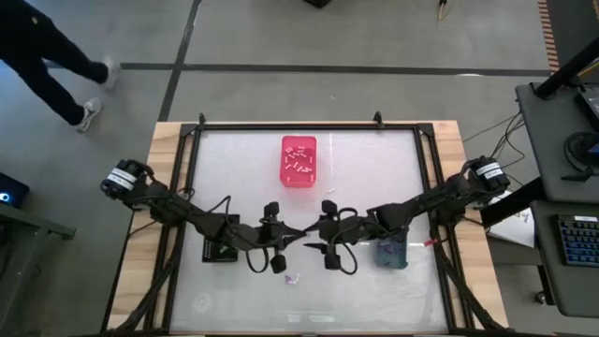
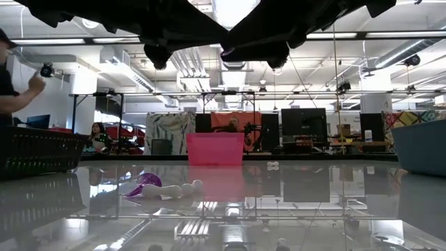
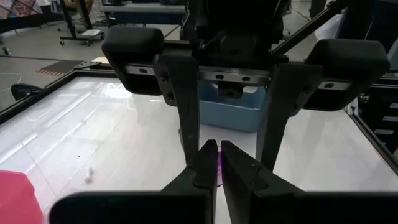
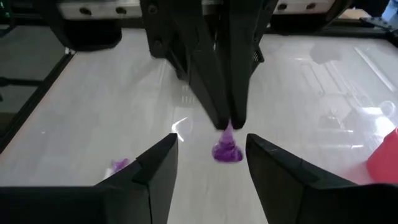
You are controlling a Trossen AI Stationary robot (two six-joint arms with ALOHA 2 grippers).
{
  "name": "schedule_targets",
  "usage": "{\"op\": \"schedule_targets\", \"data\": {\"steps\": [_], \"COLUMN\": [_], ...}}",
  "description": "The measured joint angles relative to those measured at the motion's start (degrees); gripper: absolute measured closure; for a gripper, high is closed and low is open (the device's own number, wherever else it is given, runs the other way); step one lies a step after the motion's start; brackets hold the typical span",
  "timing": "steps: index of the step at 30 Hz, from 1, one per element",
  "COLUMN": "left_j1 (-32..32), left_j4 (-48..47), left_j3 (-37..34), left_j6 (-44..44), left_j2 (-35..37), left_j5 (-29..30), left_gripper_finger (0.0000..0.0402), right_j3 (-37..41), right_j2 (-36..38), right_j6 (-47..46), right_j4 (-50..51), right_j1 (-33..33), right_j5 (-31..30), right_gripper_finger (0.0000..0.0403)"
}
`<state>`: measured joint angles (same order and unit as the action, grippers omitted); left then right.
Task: Sort Halloween decoration
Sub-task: Put the witch hat toy into the blue bin
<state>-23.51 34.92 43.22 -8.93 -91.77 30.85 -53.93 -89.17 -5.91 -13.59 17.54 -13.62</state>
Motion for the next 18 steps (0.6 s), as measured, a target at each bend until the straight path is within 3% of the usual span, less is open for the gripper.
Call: {"op": "schedule_targets", "data": {"steps": [9,18], "left_j1": [0.0,0.0], "left_j4": [0.0,0.0], "left_j3": [0.0,0.0], "left_j6": [0.1,0.7], "left_j2": [0.0,0.0], "left_j5": [0.1,0.1], "left_gripper_finger": [0.0401,0.0401], "right_j3": [0.0,0.0], "right_j2": [0.0,0.0], "right_j6": [0.7,1.1], "right_j4": [-0.9,-0.9], "right_j1": [-0.3,-0.7], "right_j5": [0.0,0.0], "right_gripper_finger": [0.0254,0.0349]}}
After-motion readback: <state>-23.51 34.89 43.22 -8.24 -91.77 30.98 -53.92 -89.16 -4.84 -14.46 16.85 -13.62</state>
